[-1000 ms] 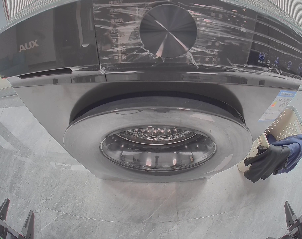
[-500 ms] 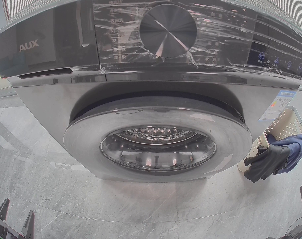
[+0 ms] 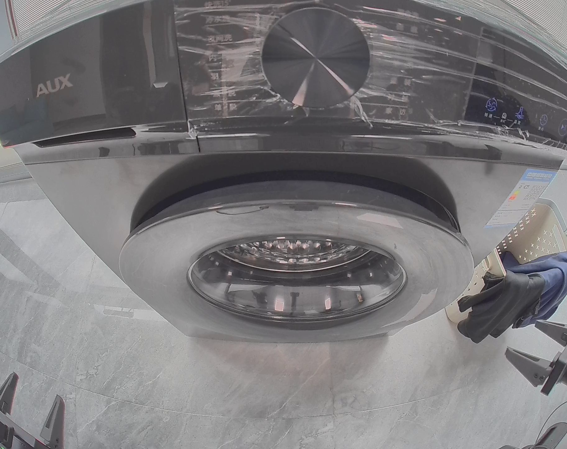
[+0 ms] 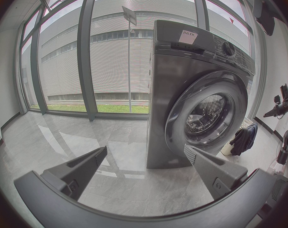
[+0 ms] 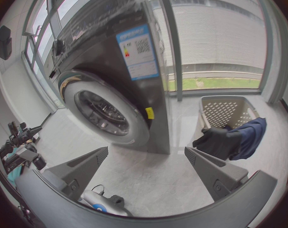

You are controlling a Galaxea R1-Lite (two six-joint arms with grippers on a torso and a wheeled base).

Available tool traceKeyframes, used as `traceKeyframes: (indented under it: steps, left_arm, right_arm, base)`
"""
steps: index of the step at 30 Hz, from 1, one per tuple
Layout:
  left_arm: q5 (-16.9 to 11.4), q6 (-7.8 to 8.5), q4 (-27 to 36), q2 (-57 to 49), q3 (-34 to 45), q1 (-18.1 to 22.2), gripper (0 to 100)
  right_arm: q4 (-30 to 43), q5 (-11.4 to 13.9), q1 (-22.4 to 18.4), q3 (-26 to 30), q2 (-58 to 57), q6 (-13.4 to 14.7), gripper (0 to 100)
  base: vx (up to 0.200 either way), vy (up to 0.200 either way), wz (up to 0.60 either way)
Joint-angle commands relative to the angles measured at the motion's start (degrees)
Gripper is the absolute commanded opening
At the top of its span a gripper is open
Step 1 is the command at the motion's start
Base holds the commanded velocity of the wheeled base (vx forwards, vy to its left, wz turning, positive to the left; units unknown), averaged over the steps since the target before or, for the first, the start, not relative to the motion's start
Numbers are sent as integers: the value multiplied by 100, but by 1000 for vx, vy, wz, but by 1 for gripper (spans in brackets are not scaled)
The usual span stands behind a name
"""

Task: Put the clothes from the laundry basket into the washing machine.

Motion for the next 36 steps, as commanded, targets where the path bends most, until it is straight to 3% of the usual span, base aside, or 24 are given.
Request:
traceKeyframes:
  steps: [1,7,15,24,27,33,36]
  left_arm:
    - [1,1,-1,-60,84,1,100]
    - [1,1,-1,-68,84,1,100]
    - [1,1,-1,-68,84,1,100]
    - [1,1,-1,-68,84,1,100]
    - [1,1,-1,-68,84,1,100]
    - [1,1,-1,-68,84,1,100]
    - [1,1,-1,-68,84,1,100]
  right_arm:
    - [-774,63,582,-230,1763,239,100]
    - [-1407,90,521,-406,2677,-235,100]
    - [-1583,213,582,-845,3222,-350,100]
    - [-2514,406,477,-916,3986,-851,100]
    - [-2699,582,477,-925,4171,-1000,100]
    - [-2752,819,521,-960,4197,-1000,100]
    - [-2752,1065,547,-960,4180,-991,100]
  base:
    - [0,0,0]
    - [0,0,0]
    - [0,0,0]
    - [0,0,0]
    - [0,0,0]
    - [0,0,0]
    - [0,0,0]
